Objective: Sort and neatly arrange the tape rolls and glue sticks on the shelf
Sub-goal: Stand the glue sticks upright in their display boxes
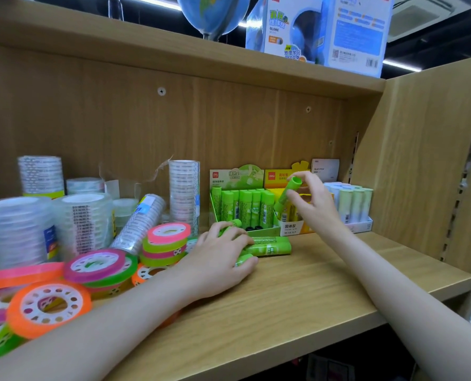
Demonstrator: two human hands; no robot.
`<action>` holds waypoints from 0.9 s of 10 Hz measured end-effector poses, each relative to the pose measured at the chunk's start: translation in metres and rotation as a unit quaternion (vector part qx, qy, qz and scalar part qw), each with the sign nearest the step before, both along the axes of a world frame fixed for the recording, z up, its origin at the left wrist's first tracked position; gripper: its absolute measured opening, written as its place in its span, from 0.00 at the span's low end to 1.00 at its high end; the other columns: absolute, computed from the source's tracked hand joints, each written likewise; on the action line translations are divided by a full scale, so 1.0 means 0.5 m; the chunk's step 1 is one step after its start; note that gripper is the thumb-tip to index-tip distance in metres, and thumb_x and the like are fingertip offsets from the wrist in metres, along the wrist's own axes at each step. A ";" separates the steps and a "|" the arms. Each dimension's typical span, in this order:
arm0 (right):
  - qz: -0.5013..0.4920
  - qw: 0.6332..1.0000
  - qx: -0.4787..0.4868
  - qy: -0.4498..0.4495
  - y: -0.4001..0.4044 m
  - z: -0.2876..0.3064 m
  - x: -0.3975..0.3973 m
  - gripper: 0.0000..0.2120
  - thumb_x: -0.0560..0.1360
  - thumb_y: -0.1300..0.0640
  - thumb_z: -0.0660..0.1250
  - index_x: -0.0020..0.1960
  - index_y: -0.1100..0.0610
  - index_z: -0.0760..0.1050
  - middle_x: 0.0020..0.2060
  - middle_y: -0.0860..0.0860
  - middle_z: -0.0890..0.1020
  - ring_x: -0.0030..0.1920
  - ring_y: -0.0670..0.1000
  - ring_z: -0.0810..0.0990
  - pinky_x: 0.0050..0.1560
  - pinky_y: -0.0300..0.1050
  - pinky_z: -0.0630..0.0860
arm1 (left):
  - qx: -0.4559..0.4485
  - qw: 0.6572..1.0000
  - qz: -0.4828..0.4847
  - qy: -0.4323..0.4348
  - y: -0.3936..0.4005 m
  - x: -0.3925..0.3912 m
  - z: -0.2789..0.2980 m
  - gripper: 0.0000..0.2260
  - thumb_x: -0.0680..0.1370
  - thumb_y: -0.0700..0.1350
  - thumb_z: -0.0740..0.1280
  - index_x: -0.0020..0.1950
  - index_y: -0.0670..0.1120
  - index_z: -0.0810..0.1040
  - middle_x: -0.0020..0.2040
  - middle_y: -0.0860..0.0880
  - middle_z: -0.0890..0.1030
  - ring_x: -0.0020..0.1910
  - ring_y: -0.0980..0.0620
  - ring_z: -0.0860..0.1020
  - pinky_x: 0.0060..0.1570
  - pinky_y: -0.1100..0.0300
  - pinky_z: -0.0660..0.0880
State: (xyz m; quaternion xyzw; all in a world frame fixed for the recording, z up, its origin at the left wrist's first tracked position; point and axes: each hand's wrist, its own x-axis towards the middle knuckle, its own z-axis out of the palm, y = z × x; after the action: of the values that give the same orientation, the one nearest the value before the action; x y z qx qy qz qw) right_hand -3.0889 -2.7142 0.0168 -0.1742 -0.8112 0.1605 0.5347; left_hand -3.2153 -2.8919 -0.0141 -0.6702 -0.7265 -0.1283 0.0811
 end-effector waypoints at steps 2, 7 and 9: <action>0.002 0.999 0.002 -0.041 -0.008 -0.009 0.001 0.17 0.75 0.61 0.66 0.62 0.57 0.67 0.45 0.50 0.72 0.34 0.51 0.76 0.34 0.36 0.74 | 0.005 1.000 0.001 0.001 0.001 0.002 0.000 0.21 0.80 0.57 0.53 0.72 0.52 0.62 0.72 0.56 0.61 0.73 0.56 0.49 0.72 0.52 0.52; -0.043 0.977 0.087 -0.190 -0.006 -0.022 0.007 0.10 0.69 0.67 0.67 0.47 0.56 0.72 0.45 0.47 0.71 0.42 0.45 0.70 0.42 0.38 0.68 | 0.000 1.000 0.007 0.004 0.000 0.002 0.002 0.22 0.80 0.57 0.53 0.72 0.51 0.63 0.72 0.55 0.62 0.73 0.54 0.50 0.72 0.50 0.54; -0.037 0.985 0.050 -0.161 -0.017 -0.017 0.013 0.11 0.71 0.62 0.71 0.50 0.58 0.71 0.44 0.48 0.76 0.40 0.45 0.72 0.41 0.27 0.68 | 0.000 1.000 0.006 0.006 0.001 0.003 0.001 0.22 0.80 0.57 0.53 0.72 0.51 0.62 0.72 0.55 0.61 0.73 0.54 0.50 0.72 0.50 0.53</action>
State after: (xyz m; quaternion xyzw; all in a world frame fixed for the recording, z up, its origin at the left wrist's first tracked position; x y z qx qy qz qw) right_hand -3.0824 -2.7228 0.0084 -0.2008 -0.8868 0.0691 0.4106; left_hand -3.2140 -2.8912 -0.0133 -0.6665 -0.7302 -0.1237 0.0857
